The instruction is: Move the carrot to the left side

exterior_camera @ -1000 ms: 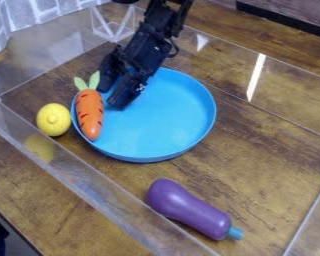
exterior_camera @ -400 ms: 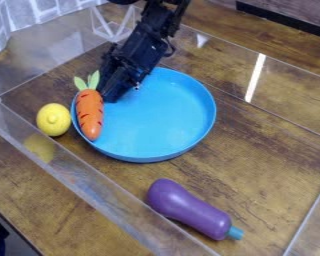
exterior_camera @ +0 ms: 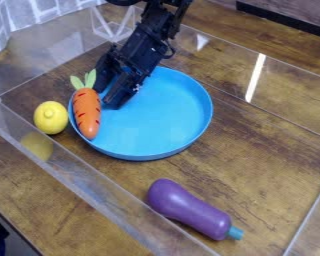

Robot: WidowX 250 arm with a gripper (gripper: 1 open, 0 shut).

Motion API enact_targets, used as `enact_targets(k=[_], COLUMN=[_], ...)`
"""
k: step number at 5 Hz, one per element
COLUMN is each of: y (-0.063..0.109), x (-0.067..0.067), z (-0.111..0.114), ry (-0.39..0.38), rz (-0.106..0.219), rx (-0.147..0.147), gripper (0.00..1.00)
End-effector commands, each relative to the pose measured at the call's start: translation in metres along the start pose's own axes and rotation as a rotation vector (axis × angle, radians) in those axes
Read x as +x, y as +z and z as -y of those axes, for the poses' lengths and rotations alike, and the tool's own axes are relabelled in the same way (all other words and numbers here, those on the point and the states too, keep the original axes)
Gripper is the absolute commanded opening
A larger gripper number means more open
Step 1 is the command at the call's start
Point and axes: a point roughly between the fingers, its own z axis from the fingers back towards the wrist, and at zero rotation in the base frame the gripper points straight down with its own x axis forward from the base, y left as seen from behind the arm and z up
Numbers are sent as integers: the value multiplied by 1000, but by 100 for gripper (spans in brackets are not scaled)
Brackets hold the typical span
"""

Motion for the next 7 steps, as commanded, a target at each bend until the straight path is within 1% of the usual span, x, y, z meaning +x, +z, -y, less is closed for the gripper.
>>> enact_targets(k=[1,2,3,4,5,6,7], y=[4,8,6,3,1,3,6], x=[-5,-1,-6,-12,-18,-12,-6], z=[-17,-23,-29,-36,-42,-36,-30], ry=[25,8,25,45,64,46,26], rz=[20,10,2,-6,-14,-19,-22], rx=[-12,1,-12,-25,-39,-24,-8], gripper=[100,100,0,100,100,0,0])
